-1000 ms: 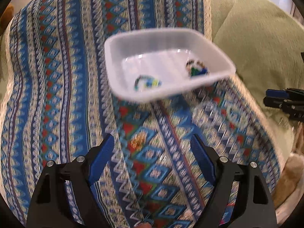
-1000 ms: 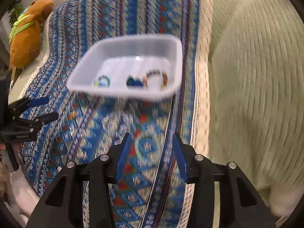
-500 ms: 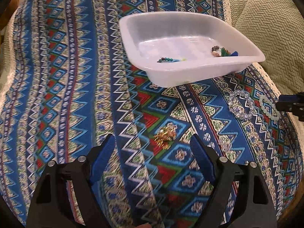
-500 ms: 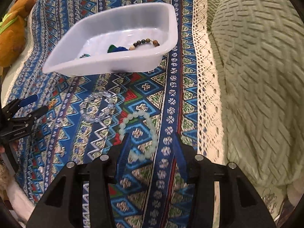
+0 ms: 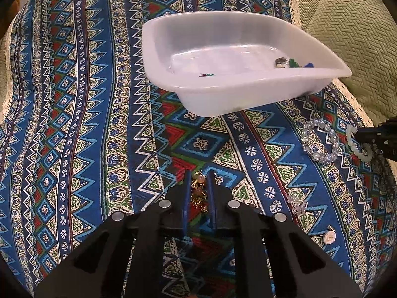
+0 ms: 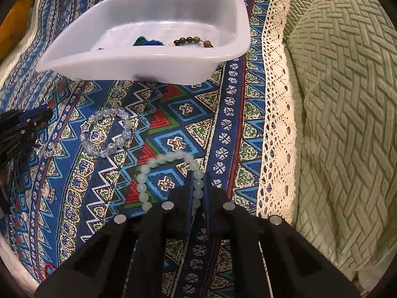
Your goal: Organize jewelry
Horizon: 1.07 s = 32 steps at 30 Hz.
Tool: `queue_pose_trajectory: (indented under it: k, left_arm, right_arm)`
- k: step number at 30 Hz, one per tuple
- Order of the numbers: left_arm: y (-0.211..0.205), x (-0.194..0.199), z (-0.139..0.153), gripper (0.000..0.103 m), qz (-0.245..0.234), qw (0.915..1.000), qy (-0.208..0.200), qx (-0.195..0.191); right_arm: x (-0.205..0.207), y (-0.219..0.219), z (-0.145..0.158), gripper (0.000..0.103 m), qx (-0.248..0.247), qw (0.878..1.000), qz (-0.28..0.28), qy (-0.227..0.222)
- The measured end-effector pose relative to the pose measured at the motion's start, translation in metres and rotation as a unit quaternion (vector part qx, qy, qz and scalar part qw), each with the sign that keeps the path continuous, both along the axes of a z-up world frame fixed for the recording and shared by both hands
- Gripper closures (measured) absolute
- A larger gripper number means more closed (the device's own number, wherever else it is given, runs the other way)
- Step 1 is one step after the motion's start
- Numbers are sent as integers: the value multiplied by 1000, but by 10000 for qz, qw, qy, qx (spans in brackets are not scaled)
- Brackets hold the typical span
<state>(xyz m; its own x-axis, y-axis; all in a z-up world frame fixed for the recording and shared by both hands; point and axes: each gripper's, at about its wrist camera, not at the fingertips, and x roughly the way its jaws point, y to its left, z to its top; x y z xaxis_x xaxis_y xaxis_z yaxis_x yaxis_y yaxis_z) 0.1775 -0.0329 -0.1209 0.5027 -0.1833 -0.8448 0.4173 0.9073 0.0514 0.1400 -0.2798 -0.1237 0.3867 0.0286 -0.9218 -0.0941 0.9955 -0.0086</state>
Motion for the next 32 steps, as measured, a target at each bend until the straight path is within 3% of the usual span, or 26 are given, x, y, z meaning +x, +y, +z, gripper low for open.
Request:
queue_pose_trajectory:
  k: [2, 5, 12, 17, 20, 25, 27, 28, 29, 32]
  left_arm:
    - [3, 2, 5, 91, 42, 9995, 243, -221]
    - [8, 0, 19, 93, 49, 9993, 266, -267]
    - [3, 0, 86, 93, -200, 9979, -113, -606]
    - [-24, 24, 127, 93, -419, 9963, -334, -675]
    - [-34, 38, 133, 93, -426, 9963, -313, -676]
    - [-49, 71, 122, 93, -293, 9976, -92, -623]
    - [-52, 78, 115, 92, -251, 9981, -55, -564]
    - [-52, 82, 111, 82, -217, 9983, 6, -549]
    - [-51, 87, 107, 69, -168, 9982, 97, -563]
    - [-48, 91, 103, 57, -179, 9985, 184, -478]
  right_arm:
    - [-1, -1, 2, 94, 142, 9999, -30, 12]
    - [-1, -4, 12, 94, 467, 9989, -75, 31]
    - [3, -12, 77, 94, 797, 9957, 91, -471]
    - [30, -8, 128, 94, 905, 9909, 202, -973]
    - [52, -4, 146, 94, 941, 9887, 220, -1149]
    - [91, 10, 137, 93, 1039, 9886, 272, -1051]
    - [100, 12, 132, 82, 1020, 9897, 311, -952]
    - [105, 13, 129, 58, 977, 9907, 241, -915]
    - [106, 12, 128, 53, 974, 9907, 202, -928]
    - [98, 6, 130, 54, 1087, 9891, 143, -986]
